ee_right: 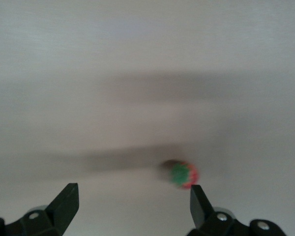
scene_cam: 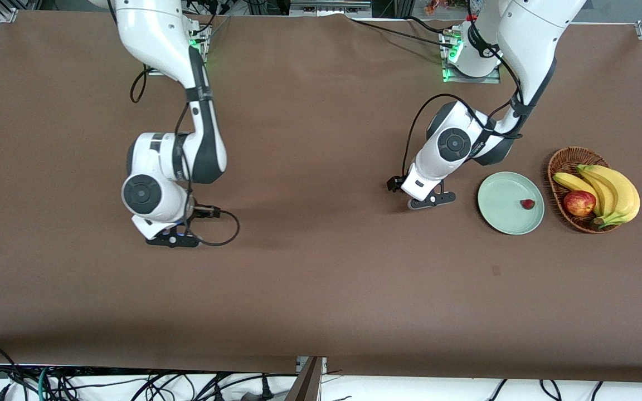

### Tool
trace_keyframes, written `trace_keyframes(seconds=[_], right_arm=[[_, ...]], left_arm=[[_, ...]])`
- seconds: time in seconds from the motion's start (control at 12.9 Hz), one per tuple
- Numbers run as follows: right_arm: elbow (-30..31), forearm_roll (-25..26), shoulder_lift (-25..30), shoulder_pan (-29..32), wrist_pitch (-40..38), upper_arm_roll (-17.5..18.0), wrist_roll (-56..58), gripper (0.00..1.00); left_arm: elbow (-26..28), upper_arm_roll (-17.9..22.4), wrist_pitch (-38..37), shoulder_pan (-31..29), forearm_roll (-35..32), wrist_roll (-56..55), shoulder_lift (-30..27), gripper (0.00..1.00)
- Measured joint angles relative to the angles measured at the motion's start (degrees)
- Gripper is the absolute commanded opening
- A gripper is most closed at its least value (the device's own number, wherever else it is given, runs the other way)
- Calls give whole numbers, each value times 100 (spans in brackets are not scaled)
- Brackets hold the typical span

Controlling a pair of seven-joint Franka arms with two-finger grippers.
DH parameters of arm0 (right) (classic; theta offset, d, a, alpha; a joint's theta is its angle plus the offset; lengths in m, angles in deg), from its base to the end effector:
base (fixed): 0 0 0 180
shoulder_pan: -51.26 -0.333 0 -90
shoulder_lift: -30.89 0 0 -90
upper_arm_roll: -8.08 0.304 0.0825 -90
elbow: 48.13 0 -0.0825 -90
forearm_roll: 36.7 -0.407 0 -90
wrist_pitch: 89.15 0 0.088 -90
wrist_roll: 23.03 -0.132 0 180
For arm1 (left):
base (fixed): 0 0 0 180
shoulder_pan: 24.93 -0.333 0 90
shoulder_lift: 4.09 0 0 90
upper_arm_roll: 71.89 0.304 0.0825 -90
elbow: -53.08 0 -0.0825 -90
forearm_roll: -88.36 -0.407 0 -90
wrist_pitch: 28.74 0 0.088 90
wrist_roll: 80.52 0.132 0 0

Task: Collect all strawberries into plate
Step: 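Grasp the second strawberry with the left gripper and carry it over the plate, then release the strawberry on the plate while the right gripper sets the third mid-table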

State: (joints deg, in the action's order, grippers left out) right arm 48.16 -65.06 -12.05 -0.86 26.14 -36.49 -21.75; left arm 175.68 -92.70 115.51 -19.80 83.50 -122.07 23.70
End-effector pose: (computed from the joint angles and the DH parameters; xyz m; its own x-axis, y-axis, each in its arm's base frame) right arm 0.6420 0.1578 0.1986 0.9869 -0.0193 -0.1603 -0.0037 -0.9953 0.0968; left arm 0.5053 -0.2590 0.1279 0.9649 0.2268 -0.1323 0.2345 -0.9710 0.0455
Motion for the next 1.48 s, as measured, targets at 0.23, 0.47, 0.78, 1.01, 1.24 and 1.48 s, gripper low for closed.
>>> trace_keyframes(seconds=[0.23, 0.47, 0.78, 1.01, 1.24, 1.48], right_arm=[[442, -7, 1, 129, 379, 3, 503, 90], [749, -71, 1, 123, 712, 41, 766, 82], [1016, -606, -2, 136, 837, 42, 1250, 65], [1093, -730, -3, 136, 841, 49, 1318, 42], [1100, -734, -3, 135, 843, 58, 1349, 26], [1087, -738, 3, 133, 844, 58, 1395, 25]], left_arm=[[1, -10, 0, 12, -228, -343, 53, 41], [0, -13, 0, 18, -240, -447, 56, 20], [-111, -8, -89, 15, -241, -469, 21, 19], [-768, 108, -1203, -35, -84, -147, -228, 19], [-1161, 894, -2141, -54, 613, 1390, -760, 19], [-1155, 2050, -2633, -104, 857, 3282, -1128, 19]])
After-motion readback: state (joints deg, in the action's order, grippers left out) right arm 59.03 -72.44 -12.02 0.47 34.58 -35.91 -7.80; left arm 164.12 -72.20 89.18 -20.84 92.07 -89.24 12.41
